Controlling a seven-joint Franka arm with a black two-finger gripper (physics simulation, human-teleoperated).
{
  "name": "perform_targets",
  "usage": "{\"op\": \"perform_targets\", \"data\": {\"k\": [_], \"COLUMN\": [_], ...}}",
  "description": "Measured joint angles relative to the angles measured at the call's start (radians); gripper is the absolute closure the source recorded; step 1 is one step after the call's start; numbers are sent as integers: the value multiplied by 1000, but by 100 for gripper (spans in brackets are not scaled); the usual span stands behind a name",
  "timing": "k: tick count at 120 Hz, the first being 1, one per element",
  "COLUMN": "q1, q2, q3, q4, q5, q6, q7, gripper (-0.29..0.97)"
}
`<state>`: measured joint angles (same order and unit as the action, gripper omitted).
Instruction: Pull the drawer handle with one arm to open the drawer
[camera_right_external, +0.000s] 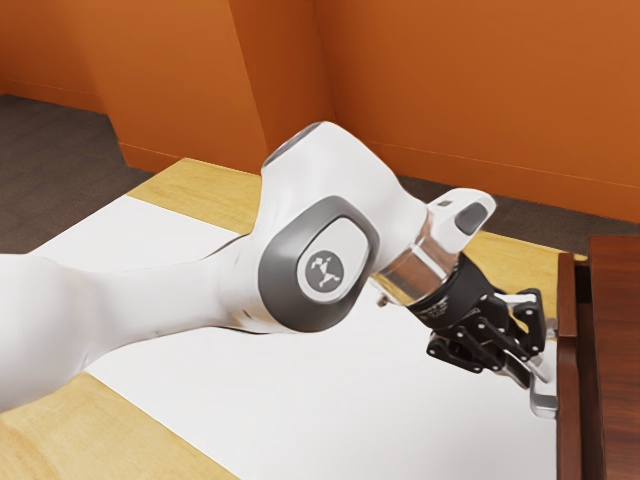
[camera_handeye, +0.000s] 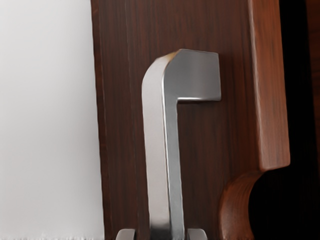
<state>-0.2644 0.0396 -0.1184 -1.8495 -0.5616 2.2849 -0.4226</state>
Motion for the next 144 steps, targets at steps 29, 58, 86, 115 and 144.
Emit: {"op": "perform_targets", "data": {"k": [29,58,86,115,144], "q1": [-13,-29,-34,-23,-32], "q2": [-14,-11,-12,-36,-75], "q3": [19,36,55,59,78], "q4": [-15,-14,-14,-44,-80], "q5": [1,3,4,8,14], "q6": [0,0,0,0,-1], "q7": [2,6,13,18,22], "gripper": [65,66,67,68,68]}}
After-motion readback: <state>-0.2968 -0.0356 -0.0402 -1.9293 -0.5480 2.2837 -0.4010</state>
